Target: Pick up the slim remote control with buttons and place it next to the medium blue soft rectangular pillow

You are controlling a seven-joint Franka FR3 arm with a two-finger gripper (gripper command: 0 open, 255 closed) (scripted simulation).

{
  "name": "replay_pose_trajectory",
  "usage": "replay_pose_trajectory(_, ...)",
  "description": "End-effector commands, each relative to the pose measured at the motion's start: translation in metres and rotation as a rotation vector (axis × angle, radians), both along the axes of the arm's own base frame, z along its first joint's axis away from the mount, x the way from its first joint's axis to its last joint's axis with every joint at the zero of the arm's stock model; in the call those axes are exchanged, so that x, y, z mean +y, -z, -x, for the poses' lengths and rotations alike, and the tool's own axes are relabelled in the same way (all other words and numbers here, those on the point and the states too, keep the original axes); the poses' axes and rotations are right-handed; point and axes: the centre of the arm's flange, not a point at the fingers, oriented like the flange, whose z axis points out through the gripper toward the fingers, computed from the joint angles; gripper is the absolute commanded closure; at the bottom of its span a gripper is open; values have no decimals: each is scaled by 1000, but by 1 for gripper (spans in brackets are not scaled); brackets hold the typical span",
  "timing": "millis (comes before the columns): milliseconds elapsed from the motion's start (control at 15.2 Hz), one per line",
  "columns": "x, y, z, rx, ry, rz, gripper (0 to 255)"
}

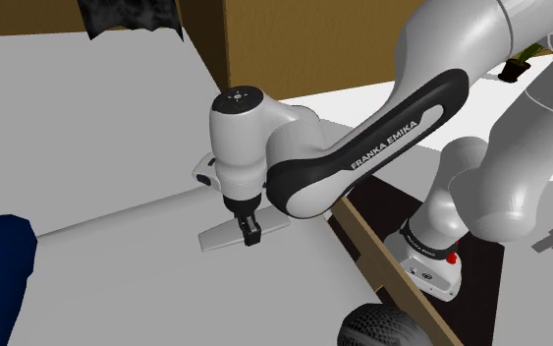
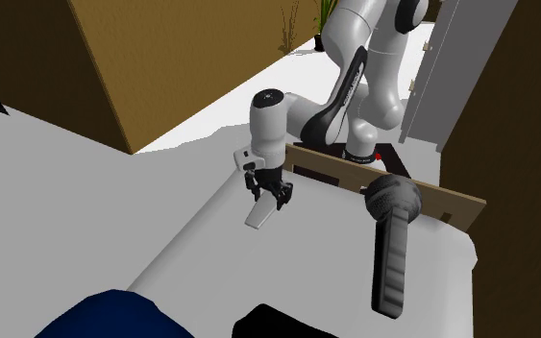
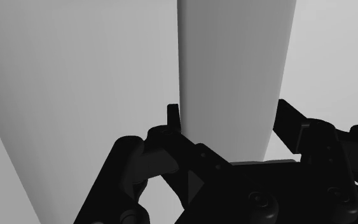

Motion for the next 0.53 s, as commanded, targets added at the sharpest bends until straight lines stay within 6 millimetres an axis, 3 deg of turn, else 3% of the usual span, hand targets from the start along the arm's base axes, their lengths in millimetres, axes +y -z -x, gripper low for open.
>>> replay_pose_trajectory(0, 0, -8, 0, 0, 0, 0, 255)
replay_pose_trajectory(462, 0, -45, 0, 0, 0, 0, 255)
